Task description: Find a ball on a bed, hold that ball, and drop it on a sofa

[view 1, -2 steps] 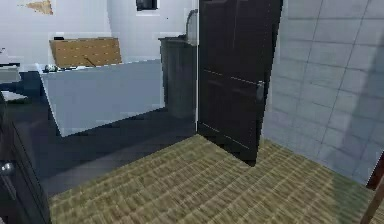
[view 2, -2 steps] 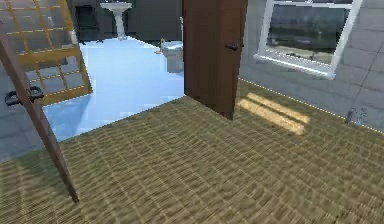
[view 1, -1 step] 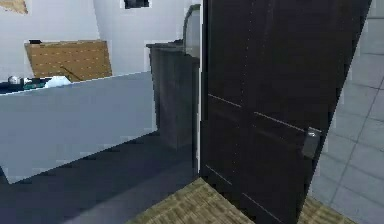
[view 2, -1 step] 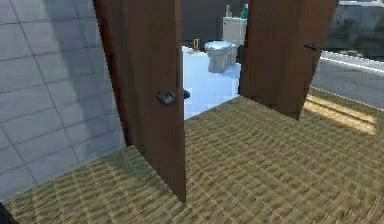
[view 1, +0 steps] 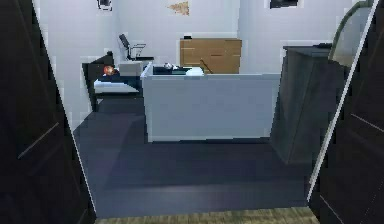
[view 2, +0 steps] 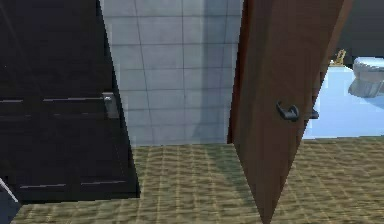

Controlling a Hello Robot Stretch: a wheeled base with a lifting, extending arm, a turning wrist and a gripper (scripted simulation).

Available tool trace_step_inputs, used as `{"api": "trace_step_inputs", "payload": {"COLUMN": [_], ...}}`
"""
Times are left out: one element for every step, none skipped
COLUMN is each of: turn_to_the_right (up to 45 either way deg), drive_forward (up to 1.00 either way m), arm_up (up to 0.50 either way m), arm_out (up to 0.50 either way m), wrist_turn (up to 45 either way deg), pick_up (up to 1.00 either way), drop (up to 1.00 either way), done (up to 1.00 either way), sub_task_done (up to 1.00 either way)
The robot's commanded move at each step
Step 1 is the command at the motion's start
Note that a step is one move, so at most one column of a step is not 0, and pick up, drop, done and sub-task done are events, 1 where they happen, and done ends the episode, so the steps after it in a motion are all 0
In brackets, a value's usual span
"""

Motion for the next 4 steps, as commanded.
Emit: {"api": "trace_step_inputs", "payload": {"turn_to_the_right": [-3.0,0.0,-21.0,0.0], "drive_forward": [0.00,0.65,0.00,0.75], "arm_up": [0.00,0.00,0.00,0.00], "arm_out": [0.00,0.00,0.00,0.00], "wrist_turn": [0.0,0.0,0.0,0.0], "pick_up": [0.00,0.00,0.00,0.00], "drop": [0.00,0.00,0.00,0.00], "done": [0.00,0.00,0.00,0.00], "sub_task_done": [0.00,0.00,0.00,0.00]}}
